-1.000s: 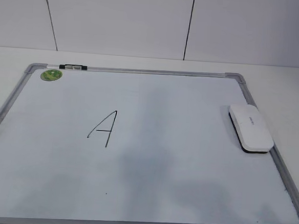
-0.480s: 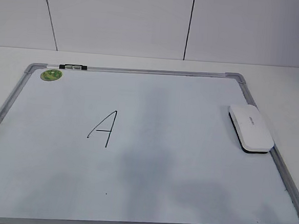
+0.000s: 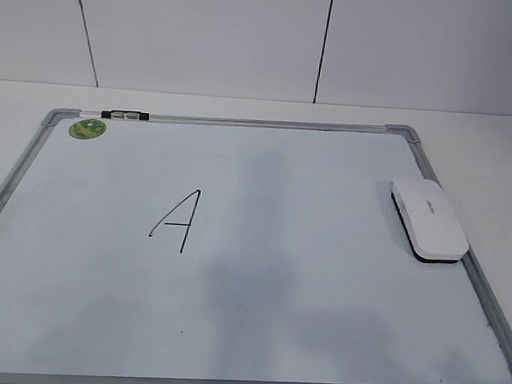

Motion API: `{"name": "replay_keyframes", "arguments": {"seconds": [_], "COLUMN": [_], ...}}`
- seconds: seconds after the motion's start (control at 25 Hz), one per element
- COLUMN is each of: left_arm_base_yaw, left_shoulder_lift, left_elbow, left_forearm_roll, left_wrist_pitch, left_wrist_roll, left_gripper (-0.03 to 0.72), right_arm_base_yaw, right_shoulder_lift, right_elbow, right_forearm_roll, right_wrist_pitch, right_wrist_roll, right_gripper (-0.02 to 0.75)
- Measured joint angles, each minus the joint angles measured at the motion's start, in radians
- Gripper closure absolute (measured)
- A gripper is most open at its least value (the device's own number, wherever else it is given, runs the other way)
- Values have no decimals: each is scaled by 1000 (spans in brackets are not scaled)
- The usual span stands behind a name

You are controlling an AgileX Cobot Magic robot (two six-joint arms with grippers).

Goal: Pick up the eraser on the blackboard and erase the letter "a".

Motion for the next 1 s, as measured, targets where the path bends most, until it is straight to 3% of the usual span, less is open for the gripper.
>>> {"name": "replay_keyframes", "arguments": {"seconds": [0.68,1.0], "left_arm_base_yaw": [65,112], "left_shoulder_lift": [-1,-1], "left_elbow": [0,0], "left_forearm_roll": [0,0], "left_wrist_pitch": [0,0], "left_wrist_roll": [0,0], "left_gripper": [505,505], "right_arm_base_yaw": [-170,-181], "right_shoulder_lift": [0,0], "right_elbow": [0,0], "right_forearm_roll": [0,0], "right_wrist_pitch": [0,0], "right_wrist_roll": [0,0], "right_gripper": [168,168]}}
